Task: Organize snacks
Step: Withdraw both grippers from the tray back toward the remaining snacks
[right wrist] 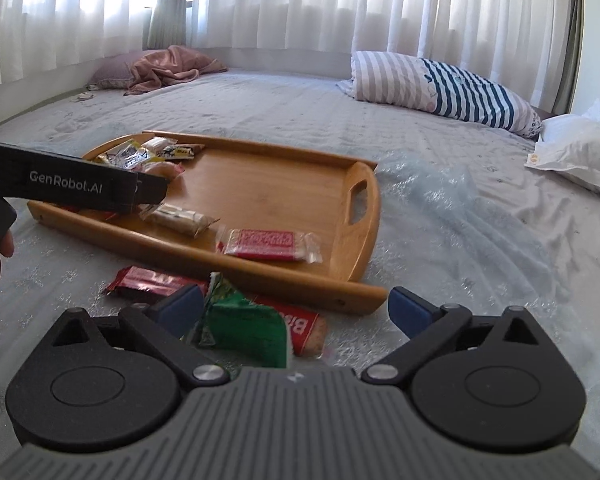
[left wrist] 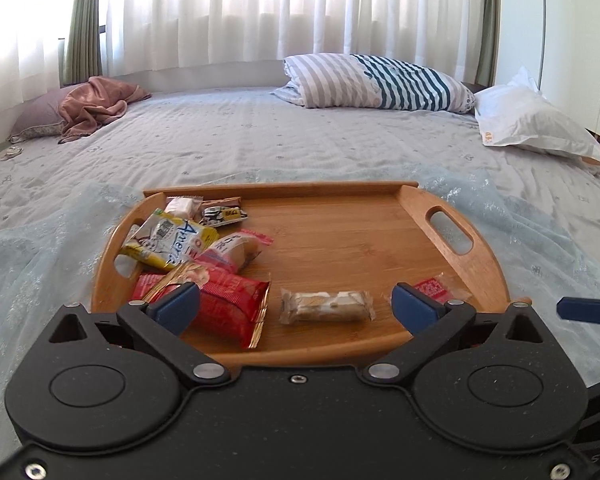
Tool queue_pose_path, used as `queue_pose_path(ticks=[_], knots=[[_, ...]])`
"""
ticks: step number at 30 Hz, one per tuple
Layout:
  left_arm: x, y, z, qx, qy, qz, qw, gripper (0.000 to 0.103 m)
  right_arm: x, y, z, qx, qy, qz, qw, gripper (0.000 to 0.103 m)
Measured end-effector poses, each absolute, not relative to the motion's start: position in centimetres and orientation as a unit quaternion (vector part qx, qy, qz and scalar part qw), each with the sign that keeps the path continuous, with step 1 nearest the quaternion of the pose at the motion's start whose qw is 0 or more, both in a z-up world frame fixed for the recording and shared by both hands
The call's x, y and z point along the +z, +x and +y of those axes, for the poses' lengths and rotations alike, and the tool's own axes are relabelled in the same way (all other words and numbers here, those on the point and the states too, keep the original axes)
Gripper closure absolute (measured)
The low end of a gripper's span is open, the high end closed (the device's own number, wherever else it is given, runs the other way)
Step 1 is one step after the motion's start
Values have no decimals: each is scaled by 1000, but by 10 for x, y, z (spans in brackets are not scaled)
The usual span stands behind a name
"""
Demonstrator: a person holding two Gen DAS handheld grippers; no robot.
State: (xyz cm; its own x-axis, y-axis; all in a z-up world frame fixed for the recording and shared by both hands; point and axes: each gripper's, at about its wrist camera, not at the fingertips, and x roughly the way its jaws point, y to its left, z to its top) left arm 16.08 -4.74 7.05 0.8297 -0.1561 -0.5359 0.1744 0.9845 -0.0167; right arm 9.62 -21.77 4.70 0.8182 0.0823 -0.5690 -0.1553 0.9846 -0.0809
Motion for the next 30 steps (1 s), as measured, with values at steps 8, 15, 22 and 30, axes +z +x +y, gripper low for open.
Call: queue_pose_path(ticks=[8,15,22,30], knots=[[67,140,-43,-89,27,283,955,0,29,97,-206,70,-45,315,946,1],[65,128,-47,-93,38,284,954,0,23,100,-210,60,-20,314,948,16],[62,116,-47,-96,46,286,952,0,22,98,-208,54,-28,305,950,29],[53,89,-43,-129,23,306,943,1,24,94,-213,57,-16,298,953,44]])
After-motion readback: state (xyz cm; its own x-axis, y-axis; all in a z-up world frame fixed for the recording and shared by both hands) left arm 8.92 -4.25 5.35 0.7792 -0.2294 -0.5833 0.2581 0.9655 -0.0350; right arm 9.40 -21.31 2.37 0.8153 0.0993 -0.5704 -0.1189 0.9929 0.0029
